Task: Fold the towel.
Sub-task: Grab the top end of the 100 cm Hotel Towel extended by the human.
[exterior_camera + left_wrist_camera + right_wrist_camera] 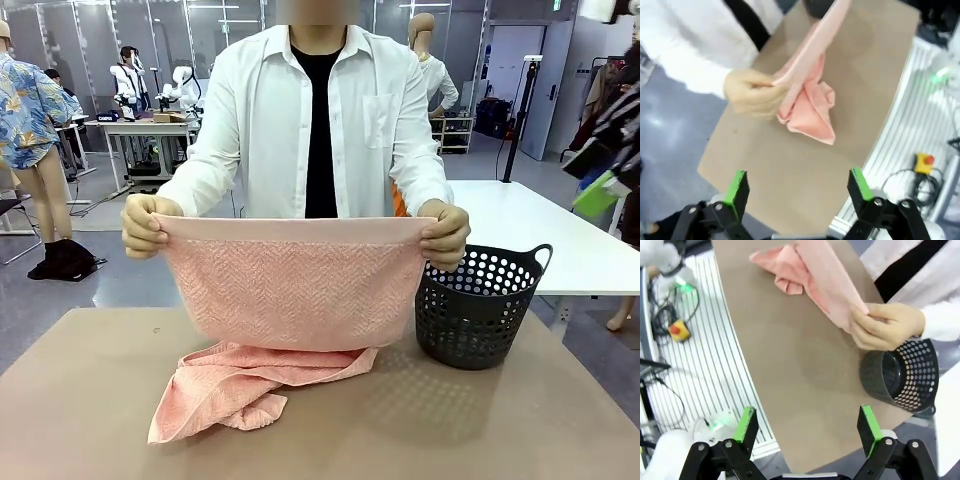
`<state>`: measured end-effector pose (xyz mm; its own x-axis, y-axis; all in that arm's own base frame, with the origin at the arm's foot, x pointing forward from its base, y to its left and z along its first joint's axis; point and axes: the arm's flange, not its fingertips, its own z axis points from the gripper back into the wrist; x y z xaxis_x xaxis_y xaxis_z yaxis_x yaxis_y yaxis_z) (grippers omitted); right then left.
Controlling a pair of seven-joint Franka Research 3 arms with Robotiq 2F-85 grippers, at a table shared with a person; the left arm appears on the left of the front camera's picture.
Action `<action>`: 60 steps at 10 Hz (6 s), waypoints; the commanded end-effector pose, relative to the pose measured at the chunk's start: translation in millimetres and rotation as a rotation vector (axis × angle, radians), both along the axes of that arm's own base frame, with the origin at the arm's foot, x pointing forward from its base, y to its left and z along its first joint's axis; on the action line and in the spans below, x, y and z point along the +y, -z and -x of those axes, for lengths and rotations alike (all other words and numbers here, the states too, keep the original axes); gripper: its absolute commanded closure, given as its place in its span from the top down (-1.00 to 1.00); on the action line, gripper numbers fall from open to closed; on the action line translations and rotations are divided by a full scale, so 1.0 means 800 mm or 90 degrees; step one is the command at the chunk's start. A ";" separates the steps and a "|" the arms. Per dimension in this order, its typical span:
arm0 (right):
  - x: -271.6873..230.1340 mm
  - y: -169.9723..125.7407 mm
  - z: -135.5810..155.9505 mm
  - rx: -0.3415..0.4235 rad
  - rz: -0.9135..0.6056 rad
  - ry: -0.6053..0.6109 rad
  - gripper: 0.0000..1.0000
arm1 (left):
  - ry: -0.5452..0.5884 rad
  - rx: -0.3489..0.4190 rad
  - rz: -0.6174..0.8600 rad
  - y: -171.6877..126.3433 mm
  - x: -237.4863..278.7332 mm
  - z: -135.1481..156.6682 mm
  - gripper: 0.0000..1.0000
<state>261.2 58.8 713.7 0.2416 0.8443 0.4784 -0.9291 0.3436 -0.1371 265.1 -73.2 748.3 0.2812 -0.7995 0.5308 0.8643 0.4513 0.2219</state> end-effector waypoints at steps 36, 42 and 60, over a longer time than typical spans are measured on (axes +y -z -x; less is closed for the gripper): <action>0.225 0.064 -0.158 -0.057 0.282 -0.150 1.00 | 0.249 0.045 -0.304 0.121 -0.211 -0.151 1.00; 0.224 0.087 -0.166 -0.026 0.297 -0.156 -0.15 | 0.233 0.057 -0.309 0.125 -0.209 -0.149 -1.00; 0.223 0.091 -0.168 -0.014 0.290 -0.173 -1.00 | 0.251 0.065 -0.290 0.121 -0.211 -0.153 -1.00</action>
